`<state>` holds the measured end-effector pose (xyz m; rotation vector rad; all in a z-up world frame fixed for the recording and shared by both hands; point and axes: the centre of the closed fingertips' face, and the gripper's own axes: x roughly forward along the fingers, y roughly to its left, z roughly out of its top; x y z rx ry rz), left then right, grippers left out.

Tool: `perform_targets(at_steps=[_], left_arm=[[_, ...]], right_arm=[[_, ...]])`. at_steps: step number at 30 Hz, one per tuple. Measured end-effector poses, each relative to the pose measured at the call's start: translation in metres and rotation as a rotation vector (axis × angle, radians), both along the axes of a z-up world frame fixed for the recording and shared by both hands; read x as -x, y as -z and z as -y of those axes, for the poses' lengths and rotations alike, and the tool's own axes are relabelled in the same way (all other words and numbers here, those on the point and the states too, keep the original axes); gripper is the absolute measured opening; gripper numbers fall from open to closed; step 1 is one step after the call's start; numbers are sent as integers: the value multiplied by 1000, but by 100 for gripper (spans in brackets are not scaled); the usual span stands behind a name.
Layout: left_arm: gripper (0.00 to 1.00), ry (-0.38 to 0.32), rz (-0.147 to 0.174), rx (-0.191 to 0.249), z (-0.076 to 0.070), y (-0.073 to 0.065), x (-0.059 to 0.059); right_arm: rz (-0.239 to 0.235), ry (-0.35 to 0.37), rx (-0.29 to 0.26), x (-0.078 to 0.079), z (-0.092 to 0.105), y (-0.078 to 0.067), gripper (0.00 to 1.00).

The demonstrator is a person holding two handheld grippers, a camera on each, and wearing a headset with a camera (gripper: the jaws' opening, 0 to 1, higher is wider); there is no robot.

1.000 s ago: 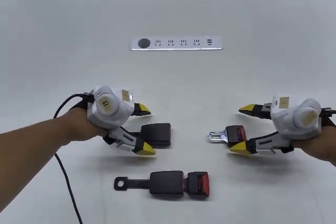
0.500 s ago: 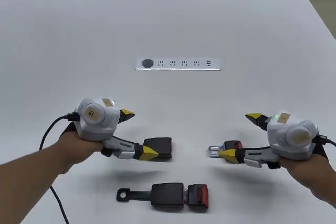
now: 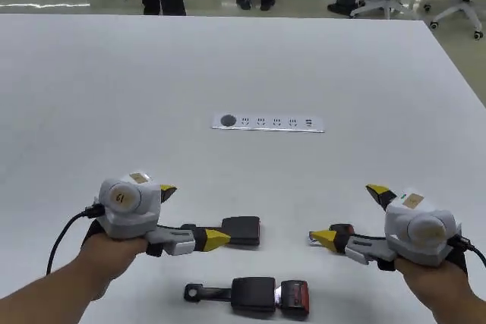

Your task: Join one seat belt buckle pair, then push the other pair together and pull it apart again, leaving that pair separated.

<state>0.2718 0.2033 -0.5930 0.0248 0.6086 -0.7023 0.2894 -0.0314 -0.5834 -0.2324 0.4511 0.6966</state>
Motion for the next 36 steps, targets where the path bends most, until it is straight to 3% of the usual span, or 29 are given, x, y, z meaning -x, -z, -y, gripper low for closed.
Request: perform_targets(at_steps=[6, 10, 12, 17, 20, 26, 32, 34, 36], left_arm=[[100, -47, 10, 15, -11, -8, 25], [100, -84, 35, 21, -23, -14, 41], [100, -100, 27, 29, -27, -16, 51], [100, -122, 55, 36, -42, -21, 70], [100, -119, 71, 28, -51, -20, 82], [100, -151, 63, 43, -65, -17, 107], [100, -164, 75, 57, -74, -19, 118], [100, -170, 95, 63, -76, -21, 120], [100, -173, 88, 68, -78, -21, 122]], right_arm=[[14, 44, -44, 18, -4, -11, 87], [39, 83, -72, 30, -5, -20, 90], [44, 90, -77, 38, -6, -21, 92], [37, 111, -88, 62, -12, -23, 96], [42, 113, -85, 69, -13, -23, 97], [42, 120, -82, 88, -12, -17, 97], [58, 143, -98, 102, -9, -21, 100], [59, 145, -91, 106, -8, -24, 99], [61, 154, -98, 110, -4, -26, 100]])
